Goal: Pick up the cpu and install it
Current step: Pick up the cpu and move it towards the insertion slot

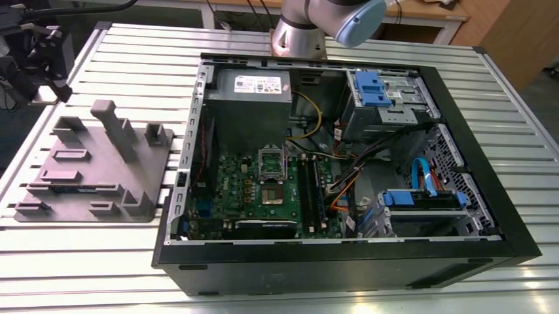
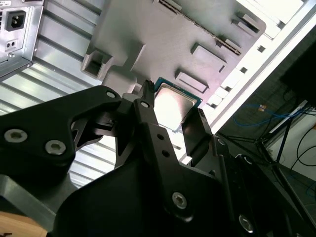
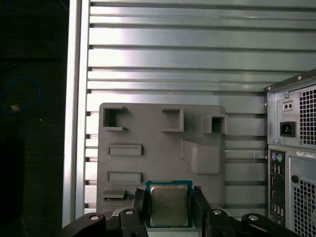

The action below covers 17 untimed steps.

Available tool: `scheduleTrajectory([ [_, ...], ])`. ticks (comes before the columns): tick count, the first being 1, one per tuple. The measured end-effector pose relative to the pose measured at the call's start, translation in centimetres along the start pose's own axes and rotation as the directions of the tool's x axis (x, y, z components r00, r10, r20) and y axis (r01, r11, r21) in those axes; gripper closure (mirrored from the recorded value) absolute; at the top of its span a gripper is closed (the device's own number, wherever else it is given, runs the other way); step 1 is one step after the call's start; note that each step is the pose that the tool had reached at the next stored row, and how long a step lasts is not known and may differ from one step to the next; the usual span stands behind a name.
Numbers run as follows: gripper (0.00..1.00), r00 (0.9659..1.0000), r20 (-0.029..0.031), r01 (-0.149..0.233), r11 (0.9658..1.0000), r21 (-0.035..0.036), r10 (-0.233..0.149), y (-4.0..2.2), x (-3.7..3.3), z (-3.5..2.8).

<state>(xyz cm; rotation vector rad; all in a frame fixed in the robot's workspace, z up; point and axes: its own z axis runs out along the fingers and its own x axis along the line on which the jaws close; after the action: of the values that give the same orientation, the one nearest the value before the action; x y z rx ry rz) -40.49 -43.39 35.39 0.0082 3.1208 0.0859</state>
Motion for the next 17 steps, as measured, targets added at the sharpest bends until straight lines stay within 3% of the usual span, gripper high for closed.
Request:
scheduleTrajectory([
  [6, 0.53, 1.0000, 0.0002, 0.000, 1.0000, -0.0002, 0.000, 0.04, -0.01, -0.77],
  [17, 0.53, 1.0000, 0.0000, 0.000, 1.0000, -0.0004, 0.000, 0.04, -0.15, -0.83],
])
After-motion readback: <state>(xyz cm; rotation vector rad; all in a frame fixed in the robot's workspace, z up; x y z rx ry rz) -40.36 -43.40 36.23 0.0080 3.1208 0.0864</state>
